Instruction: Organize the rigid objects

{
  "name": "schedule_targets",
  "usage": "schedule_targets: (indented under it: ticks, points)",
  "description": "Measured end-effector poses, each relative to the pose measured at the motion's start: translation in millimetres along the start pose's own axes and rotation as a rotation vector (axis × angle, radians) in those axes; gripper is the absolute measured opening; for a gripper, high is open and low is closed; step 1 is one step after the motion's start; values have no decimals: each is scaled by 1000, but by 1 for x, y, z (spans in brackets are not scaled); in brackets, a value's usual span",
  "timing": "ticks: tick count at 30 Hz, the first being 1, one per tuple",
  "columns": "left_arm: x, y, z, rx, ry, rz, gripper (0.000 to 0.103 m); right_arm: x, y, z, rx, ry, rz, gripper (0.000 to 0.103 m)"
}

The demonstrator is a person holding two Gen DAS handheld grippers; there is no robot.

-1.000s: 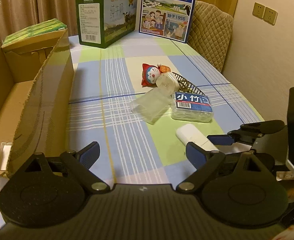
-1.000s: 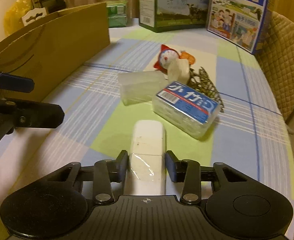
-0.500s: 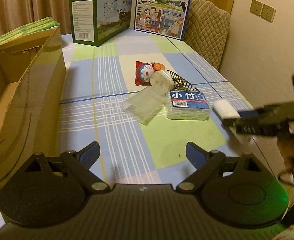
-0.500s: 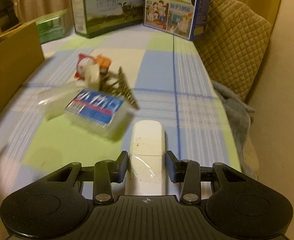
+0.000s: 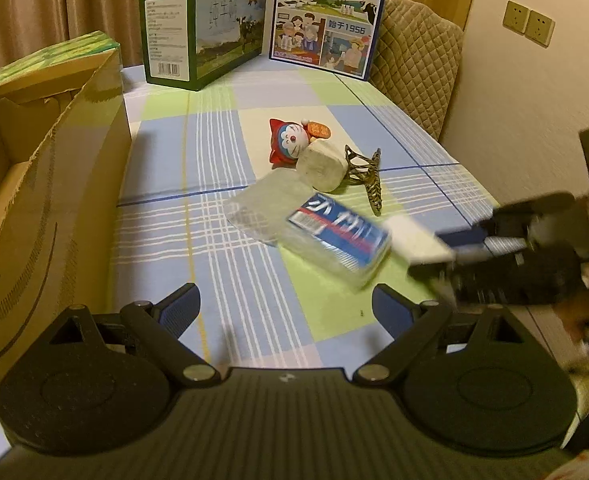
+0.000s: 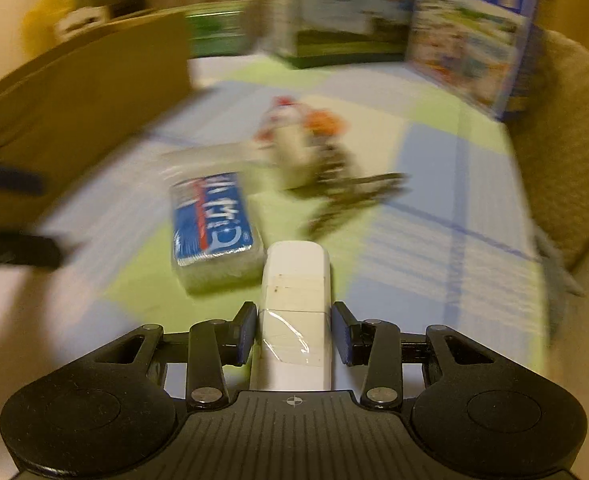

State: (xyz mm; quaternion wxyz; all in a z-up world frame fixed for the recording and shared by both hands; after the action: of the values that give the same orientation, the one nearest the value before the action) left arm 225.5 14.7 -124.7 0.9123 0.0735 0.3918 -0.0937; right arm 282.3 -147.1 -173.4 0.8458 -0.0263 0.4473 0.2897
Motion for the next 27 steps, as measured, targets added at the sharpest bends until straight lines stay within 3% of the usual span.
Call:
schedule_targets:
  ticks: [3,9,15,21,23,27]
  points:
    - [2,1,-1,-7,2,2,91,-4,24,-12,-18,28,71,37]
    - [16,-7,6,-7,-4,-4,91,-2,4,-12,122,9,-81,37]
    - [38,-20,23,-14,-11,-17,89,-5,-15,-8,186,-19,-114,37]
    - [64,-26,25,15,41,20,70,-8,-16,-8,207,-39,-108,38]
    - [67,-26,22,27,53,31,59,-8,-16,-9,210,-46,-102,38]
    - [59,-28,15,45,53,24,53,-9,-15,-10,216,-53,-93,41]
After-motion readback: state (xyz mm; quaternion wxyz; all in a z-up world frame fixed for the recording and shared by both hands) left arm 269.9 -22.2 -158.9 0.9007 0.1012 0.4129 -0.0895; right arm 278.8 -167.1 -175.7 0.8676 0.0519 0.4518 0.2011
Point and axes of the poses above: each gripper's, at about its wrist camera, not at the fingertips, and x roughly the way its jaws point, y to its left, z to its top, the point moved 9 cm from there along x, roughly the way its jaws point, and after that the axes turned 13 degrees about x, right-handed, at the moved point
